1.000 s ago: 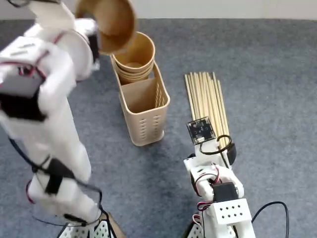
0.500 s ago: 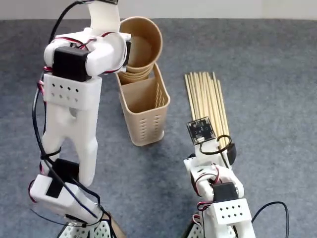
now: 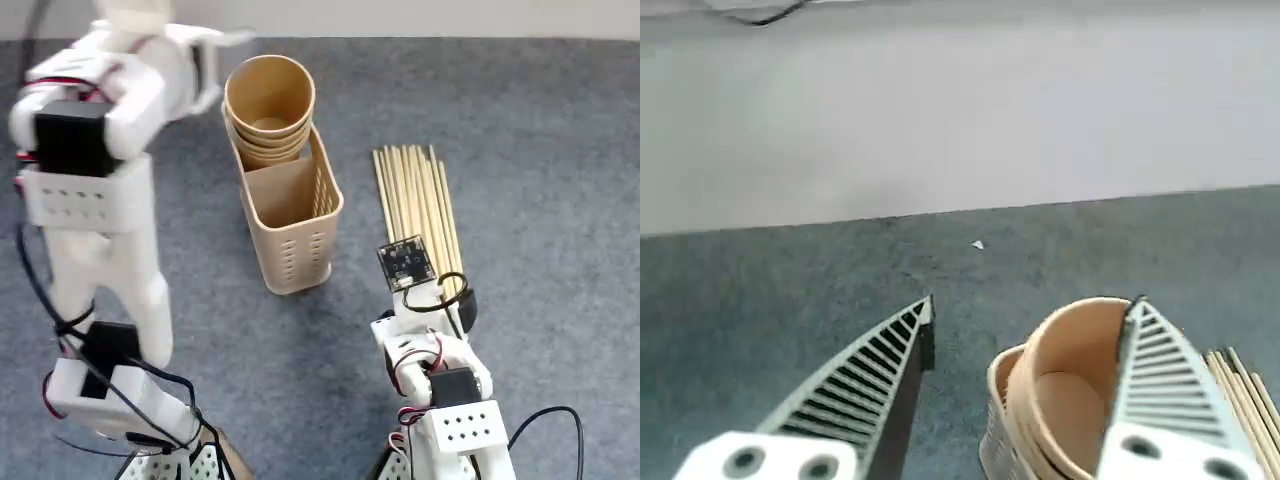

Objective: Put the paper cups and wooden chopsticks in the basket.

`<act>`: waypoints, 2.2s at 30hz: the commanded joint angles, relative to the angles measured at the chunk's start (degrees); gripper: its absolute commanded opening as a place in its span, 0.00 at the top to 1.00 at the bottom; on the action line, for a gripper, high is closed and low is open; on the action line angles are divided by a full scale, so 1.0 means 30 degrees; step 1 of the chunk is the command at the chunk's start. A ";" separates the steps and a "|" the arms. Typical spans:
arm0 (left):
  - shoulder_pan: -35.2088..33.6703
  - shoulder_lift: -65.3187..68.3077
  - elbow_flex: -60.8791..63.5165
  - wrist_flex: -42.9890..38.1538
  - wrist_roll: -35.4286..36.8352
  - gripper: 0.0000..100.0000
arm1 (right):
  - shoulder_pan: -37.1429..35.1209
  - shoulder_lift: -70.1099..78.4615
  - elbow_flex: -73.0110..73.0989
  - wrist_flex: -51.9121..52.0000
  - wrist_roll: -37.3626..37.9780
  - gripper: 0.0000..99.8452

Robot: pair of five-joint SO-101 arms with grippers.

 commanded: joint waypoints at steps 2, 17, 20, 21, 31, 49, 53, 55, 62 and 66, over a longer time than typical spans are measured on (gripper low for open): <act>-0.0337 0.0571 0.3150 -0.0264 0.0205 0.74 | 0.0132 -0.0249 -0.0073 0.0103 -0.0088 0.56; -0.0659 0.3883 0.8103 -0.3136 0.0147 0.73 | 0.0132 -0.0308 -0.0073 0.0601 -0.0088 0.56; -0.0630 0.2095 0.6374 -0.3136 0.0176 0.74 | 0.0132 -0.0308 -0.0073 0.0601 -0.0088 0.56; -0.0601 0.1451 0.5758 -0.3136 0.0176 0.74 | 0.0132 -0.0308 -0.0073 0.0601 -0.0088 0.56; -0.0747 -0.4850 0.2857 0.1407 0.0176 0.74 | 0.0132 -0.0278 -0.0103 0.0630 -0.0088 0.56; -0.2037 -1.8799 3.2484 -0.7326 -0.3692 0.73 | 0.4352 0.0806 -0.6491 0.2330 0.3253 0.56; -0.2711 -2.0762 3.6879 -1.0315 -0.3604 0.74 | 0.4527 0.5788 -0.9187 0.2212 0.3722 0.56; -0.2593 -2.1465 3.7934 -1.0462 -0.3165 0.74 | 0.4527 0.9070 -1.1502 0.2271 0.3692 0.56; -0.2681 -2.3868 4.1275 -1.2425 -0.1963 0.74 | 0.6168 2.0527 -1.9414 0.2828 0.5421 0.56; -0.2711 -2.5099 4.1832 -1.2747 -0.1963 0.74 | 0.6549 2.5656 -2.2462 0.3912 0.6007 0.56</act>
